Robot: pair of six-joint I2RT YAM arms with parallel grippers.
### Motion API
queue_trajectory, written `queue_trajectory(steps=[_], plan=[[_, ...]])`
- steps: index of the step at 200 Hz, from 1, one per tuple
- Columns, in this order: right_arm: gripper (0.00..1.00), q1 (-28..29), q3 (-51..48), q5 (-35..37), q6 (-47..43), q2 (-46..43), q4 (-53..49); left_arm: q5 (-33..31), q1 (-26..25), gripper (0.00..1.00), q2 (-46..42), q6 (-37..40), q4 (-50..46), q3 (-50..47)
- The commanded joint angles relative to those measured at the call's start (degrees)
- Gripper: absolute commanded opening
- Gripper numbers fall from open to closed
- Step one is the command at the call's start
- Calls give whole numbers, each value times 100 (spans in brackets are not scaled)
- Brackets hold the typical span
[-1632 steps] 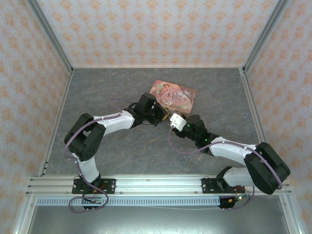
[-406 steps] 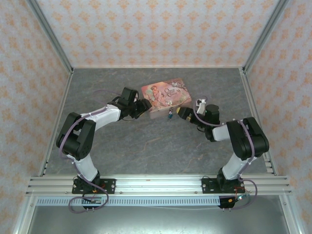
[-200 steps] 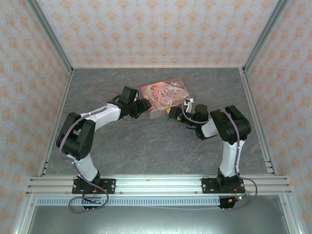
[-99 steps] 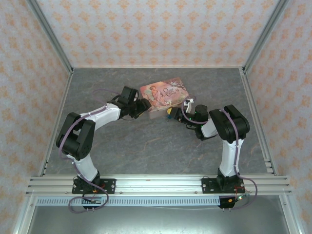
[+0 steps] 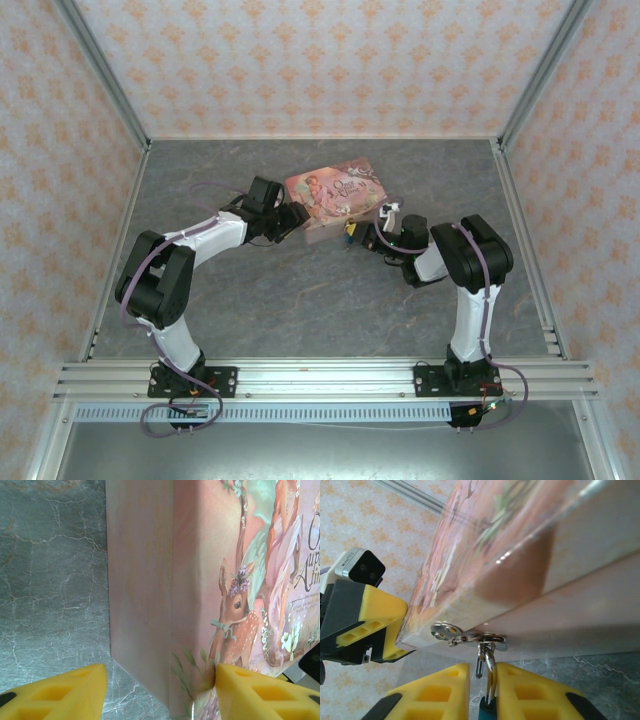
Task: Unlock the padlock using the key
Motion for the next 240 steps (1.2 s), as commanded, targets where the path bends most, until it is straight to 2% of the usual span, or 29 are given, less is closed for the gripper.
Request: queue_trajectory(steps=[1,49,164,240], plan=[[14,28,-13,-216,-128,-100,150,-276,-33,58,28,111,-713,-69],[0,-42,-22,22,67,-109,38,-259,-51,58,-83,109,-792,-110],[0,-126,-174,1125,1199,-108,778,-222,-502,58,-242,-84,-930,-408],[0,-279,-121,1453,1117,-187,634,-320,-558,58,-574,-78,-1095,-698]])
